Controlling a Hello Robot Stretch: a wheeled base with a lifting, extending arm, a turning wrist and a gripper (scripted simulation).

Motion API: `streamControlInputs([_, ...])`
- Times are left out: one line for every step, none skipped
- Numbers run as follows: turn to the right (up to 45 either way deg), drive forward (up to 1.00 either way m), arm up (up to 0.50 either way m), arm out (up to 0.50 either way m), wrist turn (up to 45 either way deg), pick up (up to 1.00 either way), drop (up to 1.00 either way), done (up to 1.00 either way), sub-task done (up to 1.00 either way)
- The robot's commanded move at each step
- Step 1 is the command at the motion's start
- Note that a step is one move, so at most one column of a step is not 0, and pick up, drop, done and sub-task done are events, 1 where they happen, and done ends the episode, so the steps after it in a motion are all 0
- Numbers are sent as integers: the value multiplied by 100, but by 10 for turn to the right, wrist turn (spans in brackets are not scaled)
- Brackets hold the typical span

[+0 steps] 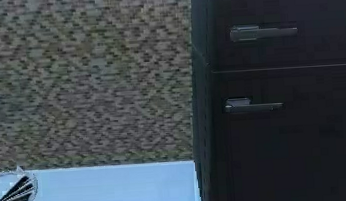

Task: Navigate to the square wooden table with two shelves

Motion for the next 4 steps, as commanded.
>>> streamControlInputs([-450,0,0,0,0,0,0,0,0])
streamControlInputs([-450,0,0,0,0,0,0,0,0])
streamControlInputs([-180,0,0,0,0,0,0,0,0])
streamControlInputs([0,100,0,0,0,0,0,0,0])
